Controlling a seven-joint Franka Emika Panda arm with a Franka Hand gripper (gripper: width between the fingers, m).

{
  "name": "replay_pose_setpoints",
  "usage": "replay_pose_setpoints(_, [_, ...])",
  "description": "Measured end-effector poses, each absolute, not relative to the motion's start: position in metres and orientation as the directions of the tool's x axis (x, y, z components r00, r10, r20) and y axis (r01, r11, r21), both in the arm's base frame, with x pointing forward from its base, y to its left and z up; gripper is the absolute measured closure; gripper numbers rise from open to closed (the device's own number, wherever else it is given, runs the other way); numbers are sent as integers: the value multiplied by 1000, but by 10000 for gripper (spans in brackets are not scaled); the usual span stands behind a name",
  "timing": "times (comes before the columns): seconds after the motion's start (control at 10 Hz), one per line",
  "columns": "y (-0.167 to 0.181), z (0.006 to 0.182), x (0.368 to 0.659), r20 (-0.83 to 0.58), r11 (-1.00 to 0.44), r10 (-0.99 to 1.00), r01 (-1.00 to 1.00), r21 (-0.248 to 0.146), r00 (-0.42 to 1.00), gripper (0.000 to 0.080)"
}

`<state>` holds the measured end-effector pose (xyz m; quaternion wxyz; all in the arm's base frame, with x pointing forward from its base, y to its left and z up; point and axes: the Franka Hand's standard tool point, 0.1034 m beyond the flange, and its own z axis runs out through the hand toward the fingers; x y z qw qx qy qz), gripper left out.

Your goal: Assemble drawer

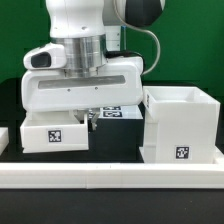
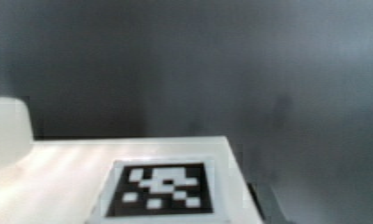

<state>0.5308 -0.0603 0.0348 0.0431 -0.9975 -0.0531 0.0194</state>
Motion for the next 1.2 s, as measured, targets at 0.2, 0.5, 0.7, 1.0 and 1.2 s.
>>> replay_pose_setpoints(0.2, [-61, 34, 531, -35, -988, 129, 126, -88, 991, 757])
replay_pose_setpoints(0.5, [-61, 33, 531, -11, -930, 360, 358, -85, 933, 757])
replay_pose_setpoints(0.7, [-50, 29, 522, 1, -828, 559, 558, -57, 829, 757])
replay_pose_setpoints(1.0, [-49, 25, 518, -2, -601, 799, 798, -45, 602, 757])
replay_pose_setpoints(1.2, [-52, 24, 517, -3, -524, 851, 851, -45, 524, 757])
